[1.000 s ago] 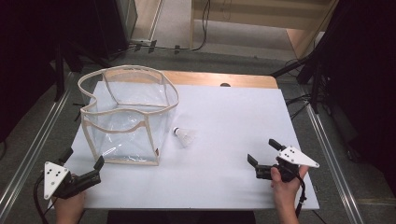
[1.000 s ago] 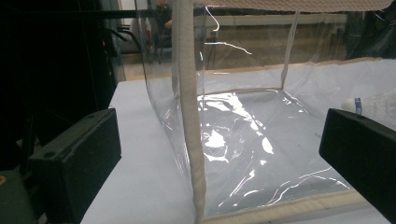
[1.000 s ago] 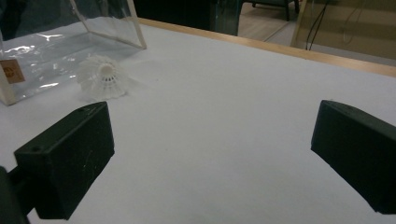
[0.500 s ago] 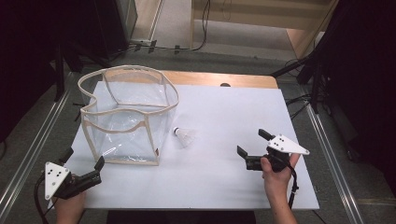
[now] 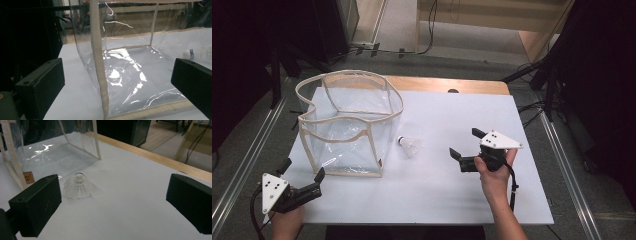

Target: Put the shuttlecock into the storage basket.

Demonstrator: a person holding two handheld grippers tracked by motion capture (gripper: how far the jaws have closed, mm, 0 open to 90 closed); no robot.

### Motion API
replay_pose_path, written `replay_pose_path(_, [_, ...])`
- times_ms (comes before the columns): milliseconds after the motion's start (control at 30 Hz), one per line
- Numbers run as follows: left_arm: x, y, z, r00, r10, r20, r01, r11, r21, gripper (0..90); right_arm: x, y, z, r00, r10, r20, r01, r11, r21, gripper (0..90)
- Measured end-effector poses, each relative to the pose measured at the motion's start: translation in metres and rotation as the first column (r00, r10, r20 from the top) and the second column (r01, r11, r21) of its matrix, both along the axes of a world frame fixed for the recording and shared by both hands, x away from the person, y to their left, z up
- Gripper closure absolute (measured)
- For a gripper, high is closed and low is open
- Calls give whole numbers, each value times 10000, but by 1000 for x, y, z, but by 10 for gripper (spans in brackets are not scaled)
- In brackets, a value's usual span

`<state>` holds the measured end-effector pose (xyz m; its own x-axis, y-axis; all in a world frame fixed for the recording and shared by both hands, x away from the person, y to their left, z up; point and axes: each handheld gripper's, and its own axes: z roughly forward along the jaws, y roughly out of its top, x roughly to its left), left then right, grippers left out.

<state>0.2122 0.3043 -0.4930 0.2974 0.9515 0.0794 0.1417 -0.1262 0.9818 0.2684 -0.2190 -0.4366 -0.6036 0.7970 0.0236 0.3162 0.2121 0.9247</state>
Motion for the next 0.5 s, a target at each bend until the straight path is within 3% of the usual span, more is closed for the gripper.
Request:
replay_pose_path(300, [0,0,0,10000,17,8,-17,10000,-10,0,23,33,11,9950,920,-379,-928,9955,-187,0])
replay_pose_path(500, [0,0,0,10000,7,2,-7,10000,-8,0,39,54,8,9868,1426,-771,-1457,9886,-368,0])
